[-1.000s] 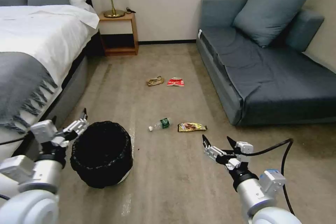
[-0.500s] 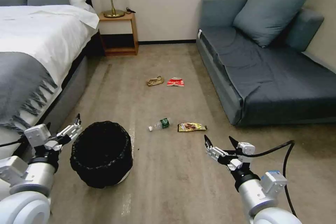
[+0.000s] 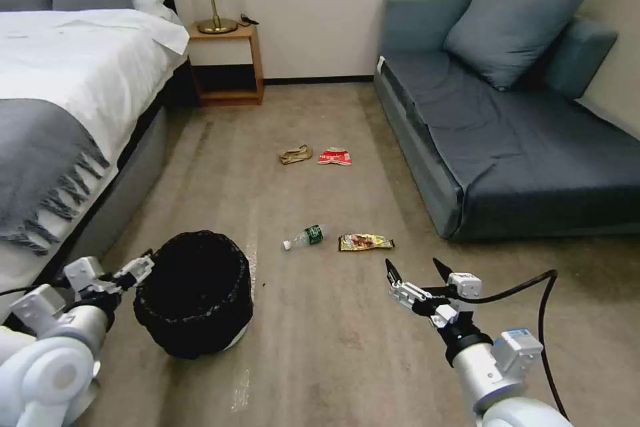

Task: Pick up the trash bin, then pick up the garbage on the floor and place it into the trash bin.

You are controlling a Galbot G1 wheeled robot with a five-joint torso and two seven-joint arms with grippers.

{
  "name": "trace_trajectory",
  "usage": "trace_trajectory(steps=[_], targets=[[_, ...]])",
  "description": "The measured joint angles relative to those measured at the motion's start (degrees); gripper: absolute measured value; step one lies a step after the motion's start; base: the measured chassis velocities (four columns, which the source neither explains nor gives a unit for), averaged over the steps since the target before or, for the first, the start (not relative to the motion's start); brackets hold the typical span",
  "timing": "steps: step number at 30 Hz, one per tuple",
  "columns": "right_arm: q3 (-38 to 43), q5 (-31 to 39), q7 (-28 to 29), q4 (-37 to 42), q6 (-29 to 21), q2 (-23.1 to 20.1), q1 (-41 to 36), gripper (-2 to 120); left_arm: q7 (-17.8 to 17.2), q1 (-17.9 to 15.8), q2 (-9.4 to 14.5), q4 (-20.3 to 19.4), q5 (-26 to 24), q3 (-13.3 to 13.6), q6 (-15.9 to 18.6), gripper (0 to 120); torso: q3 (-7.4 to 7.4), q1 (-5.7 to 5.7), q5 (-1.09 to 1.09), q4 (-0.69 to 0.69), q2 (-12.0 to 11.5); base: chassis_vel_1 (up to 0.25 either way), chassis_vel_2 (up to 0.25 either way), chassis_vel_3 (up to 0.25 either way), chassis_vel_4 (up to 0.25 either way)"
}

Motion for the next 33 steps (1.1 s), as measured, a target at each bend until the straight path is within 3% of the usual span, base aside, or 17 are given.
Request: trace_trajectory(steps=[6, 19, 33], targets=[[2.12, 0.03, -0.14, -1.07, 0.52, 0.03, -0.09, 100, -2.31, -2.79, 0.04, 3.92, -1.11, 0.56, 0.85, 94, 0.0, 0.0, 0.0, 0.0, 0.0, 0.0, 0.0, 0.0, 0.0], [1.73, -0.62, -0.16, -3.12, 0.57, 0.86, 1.16, 100, -4.5, -6.02, -0.16, 7.7, -1.36, 1.36, 3.15, 98, 0.0, 0.0, 0.01, 0.0, 0.0, 0.0, 0.0, 0.0, 0.0], [1.93, -0.55, -0.14, -4.39, 0.73, 0.33, 2.06, 100, -5.67, -7.39, -1.51, 10.68, 0.34, 2.62, 5.27, 100, 0.0, 0.0, 0.01, 0.0, 0.0, 0.0, 0.0, 0.0, 0.0]])
